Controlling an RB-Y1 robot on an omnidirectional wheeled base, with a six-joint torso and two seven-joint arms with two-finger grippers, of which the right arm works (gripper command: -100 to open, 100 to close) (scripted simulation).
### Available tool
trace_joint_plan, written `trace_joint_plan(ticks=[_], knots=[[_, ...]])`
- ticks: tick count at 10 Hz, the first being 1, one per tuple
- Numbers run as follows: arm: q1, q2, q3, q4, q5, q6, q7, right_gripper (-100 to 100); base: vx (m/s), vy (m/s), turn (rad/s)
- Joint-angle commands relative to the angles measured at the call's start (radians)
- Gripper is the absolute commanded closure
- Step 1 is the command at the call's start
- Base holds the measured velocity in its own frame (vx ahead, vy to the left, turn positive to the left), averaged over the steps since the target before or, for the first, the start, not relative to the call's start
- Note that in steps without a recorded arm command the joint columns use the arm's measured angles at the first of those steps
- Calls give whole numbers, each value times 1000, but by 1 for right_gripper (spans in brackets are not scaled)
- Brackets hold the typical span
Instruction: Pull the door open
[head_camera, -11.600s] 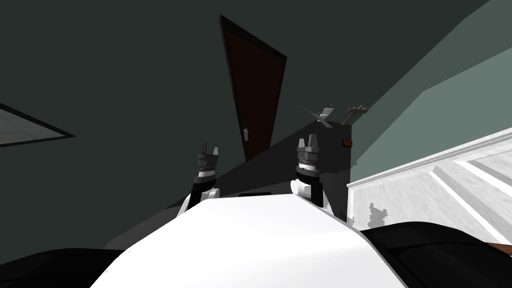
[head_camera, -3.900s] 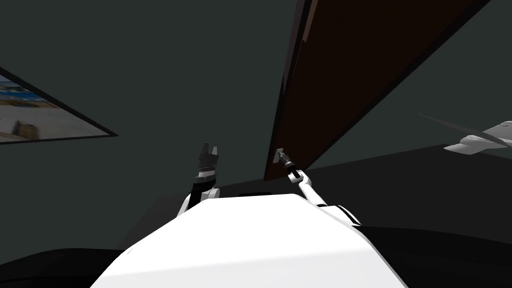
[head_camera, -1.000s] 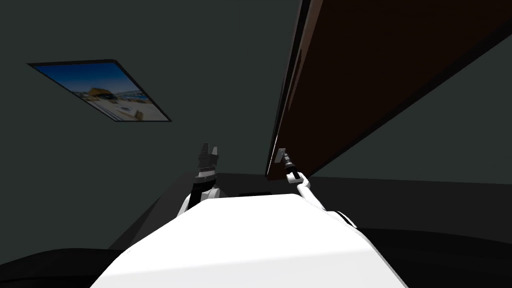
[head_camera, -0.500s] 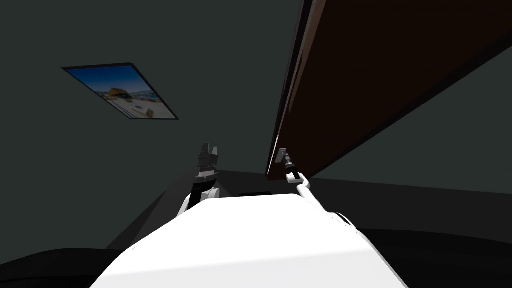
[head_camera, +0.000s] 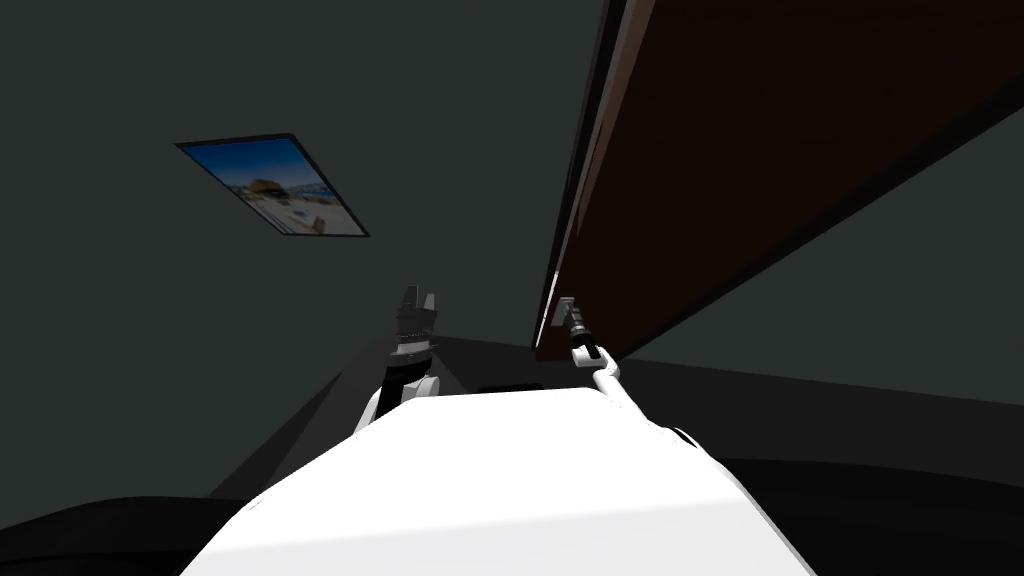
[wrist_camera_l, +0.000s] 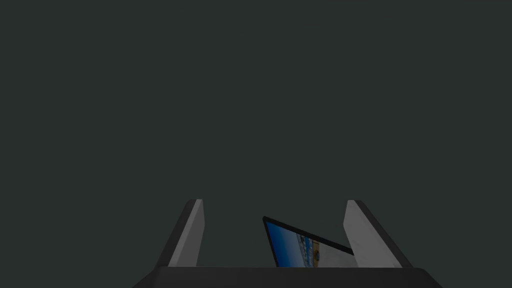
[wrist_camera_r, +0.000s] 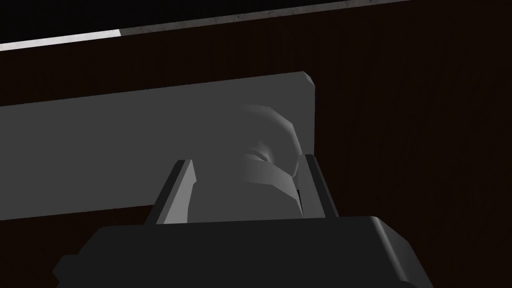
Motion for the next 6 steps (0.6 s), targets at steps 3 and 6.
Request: trace_joint_plan(ticks=[3, 6], knots=[[2, 13, -3, -11, -30, 4, -93, 100, -57, -41, 102], [8, 22, -10, -22, -57, 14, -173, 100, -46, -22, 74]])
